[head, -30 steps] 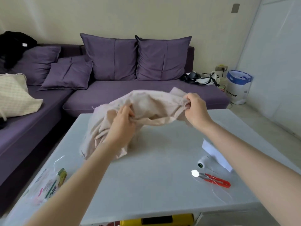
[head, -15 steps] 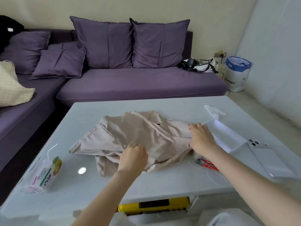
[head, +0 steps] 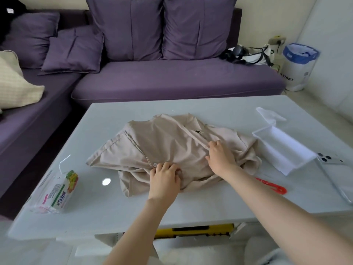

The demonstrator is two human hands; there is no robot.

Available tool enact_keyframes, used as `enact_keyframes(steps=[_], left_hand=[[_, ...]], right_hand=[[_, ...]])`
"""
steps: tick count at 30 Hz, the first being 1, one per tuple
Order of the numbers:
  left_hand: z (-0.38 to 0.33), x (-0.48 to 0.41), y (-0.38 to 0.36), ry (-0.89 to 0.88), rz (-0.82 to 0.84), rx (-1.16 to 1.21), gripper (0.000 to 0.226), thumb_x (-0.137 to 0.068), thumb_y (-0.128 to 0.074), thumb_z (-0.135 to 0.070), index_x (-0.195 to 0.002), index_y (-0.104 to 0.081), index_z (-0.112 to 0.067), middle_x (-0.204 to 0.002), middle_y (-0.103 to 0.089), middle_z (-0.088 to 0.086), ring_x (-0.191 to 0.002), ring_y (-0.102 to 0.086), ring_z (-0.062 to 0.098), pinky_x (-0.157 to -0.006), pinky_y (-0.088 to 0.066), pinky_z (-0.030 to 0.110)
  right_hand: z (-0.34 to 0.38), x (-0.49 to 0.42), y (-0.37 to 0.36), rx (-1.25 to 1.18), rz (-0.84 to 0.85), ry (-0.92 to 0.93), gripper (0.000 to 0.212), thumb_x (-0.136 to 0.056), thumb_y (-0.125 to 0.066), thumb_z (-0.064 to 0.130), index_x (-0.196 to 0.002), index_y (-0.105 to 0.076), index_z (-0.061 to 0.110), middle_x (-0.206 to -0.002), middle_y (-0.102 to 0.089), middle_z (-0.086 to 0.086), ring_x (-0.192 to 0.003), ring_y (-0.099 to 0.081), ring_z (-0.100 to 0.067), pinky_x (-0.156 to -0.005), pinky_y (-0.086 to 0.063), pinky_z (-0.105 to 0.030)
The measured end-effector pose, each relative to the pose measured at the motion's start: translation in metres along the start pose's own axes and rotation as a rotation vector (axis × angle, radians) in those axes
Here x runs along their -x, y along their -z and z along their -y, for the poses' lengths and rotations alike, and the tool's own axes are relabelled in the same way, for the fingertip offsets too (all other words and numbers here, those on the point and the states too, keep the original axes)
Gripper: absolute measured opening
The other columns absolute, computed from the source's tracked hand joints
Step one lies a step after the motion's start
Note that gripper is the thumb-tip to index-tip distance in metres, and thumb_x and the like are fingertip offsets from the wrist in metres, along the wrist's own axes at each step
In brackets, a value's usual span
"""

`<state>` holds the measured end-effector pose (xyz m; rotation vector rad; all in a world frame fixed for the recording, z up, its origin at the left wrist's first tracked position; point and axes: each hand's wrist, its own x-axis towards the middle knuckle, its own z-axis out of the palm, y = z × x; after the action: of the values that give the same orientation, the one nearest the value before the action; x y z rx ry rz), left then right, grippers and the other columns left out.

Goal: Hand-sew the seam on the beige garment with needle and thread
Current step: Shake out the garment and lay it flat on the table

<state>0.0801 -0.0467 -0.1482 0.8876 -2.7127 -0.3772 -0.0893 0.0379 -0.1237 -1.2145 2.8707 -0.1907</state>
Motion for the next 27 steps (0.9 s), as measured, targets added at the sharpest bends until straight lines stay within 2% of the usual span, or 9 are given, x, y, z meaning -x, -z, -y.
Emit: enact_keyframes(steps=[5, 8, 11, 13, 15, 17, 21, 23, 27], left_hand=[[0.000, 0.001, -0.004, 0.014, -0.050, 0.074, 0.024, -0.090, -0.051, -0.011, -0.109, -0.066, -0.013, -0.120, -0.060, 0.002, -0.117, -0.048, 0.029, -0.097, -0.029, 0.038], [-0.002, 0.000, -0.001, 0.046, -0.044, 0.077, 0.025, -0.094, -0.046, -0.015, -0.114, -0.061, -0.016, -0.122, -0.056, -0.001, -0.118, -0.045, 0.025, -0.098, -0.026, 0.034], [-0.006, -0.002, 0.006, 0.073, -0.138, 0.103, 0.031, -0.090, -0.048, -0.010, -0.121, -0.053, -0.014, -0.122, -0.052, 0.004, -0.114, -0.045, 0.028, -0.094, -0.029, 0.034], [-0.010, -0.004, 0.012, 0.051, -0.229, 0.181, 0.050, -0.081, -0.053, 0.001, -0.129, -0.050, -0.011, -0.132, -0.051, 0.008, -0.112, -0.049, 0.032, -0.092, -0.036, 0.037], [-0.016, -0.004, 0.014, -0.008, -0.203, 0.230, 0.070, -0.079, -0.055, 0.006, -0.142, -0.039, -0.017, -0.150, -0.036, 0.003, -0.119, -0.048, 0.028, -0.093, -0.039, 0.038], [-0.023, -0.003, 0.013, -0.107, -0.138, 0.210, 0.069, -0.081, -0.055, 0.005, -0.143, -0.040, -0.022, -0.154, -0.031, -0.004, -0.118, -0.050, 0.024, -0.086, -0.045, 0.037], [-0.025, 0.000, 0.015, -0.059, 0.002, 0.166, 0.028, -0.089, -0.048, -0.008, -0.111, -0.063, -0.017, -0.111, -0.065, -0.002, -0.102, -0.058, 0.024, -0.070, -0.041, 0.033], [-0.024, -0.001, 0.021, 0.012, -0.095, 0.226, 0.019, -0.091, -0.049, -0.010, -0.105, -0.063, -0.010, -0.097, -0.066, 0.006, -0.092, -0.059, 0.029, -0.066, -0.040, 0.033], [-0.028, 0.001, 0.026, -0.131, -0.384, 0.363, 0.007, -0.088, -0.050, -0.002, -0.087, -0.057, -0.002, -0.086, -0.060, 0.008, -0.069, -0.055, 0.028, -0.056, -0.041, 0.033]], right_hand=[[-0.007, -0.011, 0.006, 0.055, -0.074, -0.052, 0.021, -0.095, -0.042, 0.002, -0.109, -0.057, 0.006, -0.120, -0.055, -0.011, -0.107, -0.058, -0.029, -0.071, -0.039, -0.031], [-0.006, -0.008, 0.017, -0.045, -0.146, 0.020, 0.018, -0.096, -0.043, 0.006, -0.100, -0.060, 0.010, -0.109, -0.056, -0.008, -0.096, -0.059, -0.029, -0.065, -0.031, -0.028], [0.003, 0.012, 0.025, -0.181, -0.270, 0.194, 0.014, -0.097, -0.048, 0.017, -0.092, -0.060, 0.011, -0.097, -0.055, -0.002, -0.081, -0.056, -0.025, -0.057, -0.027, -0.029], [0.007, 0.033, 0.025, -0.214, -0.331, 0.392, 0.006, -0.090, -0.059, 0.012, -0.085, -0.062, 0.011, -0.086, -0.059, -0.001, -0.074, -0.056, -0.024, -0.053, -0.035, -0.029], [0.005, 0.050, 0.017, -0.112, -0.368, 0.590, 0.014, -0.076, -0.072, 0.003, -0.075, -0.062, 0.012, -0.071, -0.060, 0.000, -0.069, -0.054, -0.023, -0.052, -0.045, -0.032], [-0.002, 0.061, 0.005, -0.027, -0.321, 0.659, 0.020, -0.071, -0.076, 0.001, -0.072, -0.061, 0.013, -0.066, -0.057, 0.001, -0.070, -0.053, -0.022, -0.055, -0.048, -0.035], [-0.015, 0.073, -0.003, -0.025, -0.325, 0.611, 0.015, -0.073, -0.077, 0.005, -0.075, -0.064, 0.013, -0.070, -0.061, 0.001, -0.072, -0.056, -0.024, -0.062, -0.051, -0.038], [-0.022, 0.075, -0.003, -0.081, -0.358, 0.535, 0.015, -0.072, -0.078, 0.004, -0.074, -0.064, 0.011, -0.071, -0.063, 0.000, -0.071, -0.058, -0.025, -0.062, -0.051, -0.037], [-0.036, 0.081, -0.008, -0.177, -0.395, 0.369, 0.016, -0.074, -0.074, 0.000, -0.085, -0.063, 0.005, -0.084, -0.061, -0.008, -0.073, -0.060, -0.028, -0.062, -0.052, -0.038]])
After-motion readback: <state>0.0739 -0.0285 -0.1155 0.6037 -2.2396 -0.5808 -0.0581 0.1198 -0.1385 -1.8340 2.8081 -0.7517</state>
